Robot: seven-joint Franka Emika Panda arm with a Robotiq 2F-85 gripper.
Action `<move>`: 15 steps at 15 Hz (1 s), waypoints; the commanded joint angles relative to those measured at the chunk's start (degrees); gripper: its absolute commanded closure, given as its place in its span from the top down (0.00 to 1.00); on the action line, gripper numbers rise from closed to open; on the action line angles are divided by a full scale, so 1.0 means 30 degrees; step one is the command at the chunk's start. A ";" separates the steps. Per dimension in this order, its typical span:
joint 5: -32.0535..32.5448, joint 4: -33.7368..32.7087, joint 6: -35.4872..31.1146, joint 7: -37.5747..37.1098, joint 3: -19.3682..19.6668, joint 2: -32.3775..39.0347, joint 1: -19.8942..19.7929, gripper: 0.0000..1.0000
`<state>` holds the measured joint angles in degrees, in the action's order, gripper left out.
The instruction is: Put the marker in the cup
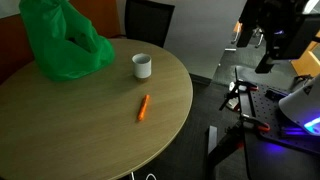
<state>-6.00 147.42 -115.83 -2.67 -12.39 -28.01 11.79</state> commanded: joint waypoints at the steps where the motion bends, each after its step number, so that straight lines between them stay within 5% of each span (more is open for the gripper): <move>1: 0.0061 -0.0025 0.0028 -0.0051 0.0113 0.0016 0.0120 1.00; 8: 0.0994 -0.0138 -0.1578 0.1177 0.0224 0.1115 0.0052 1.00; 15: 0.3425 -0.1404 -0.6819 0.8203 0.1354 0.6560 0.0109 1.00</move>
<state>2.20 146.76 -133.31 14.05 -10.05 -15.07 11.76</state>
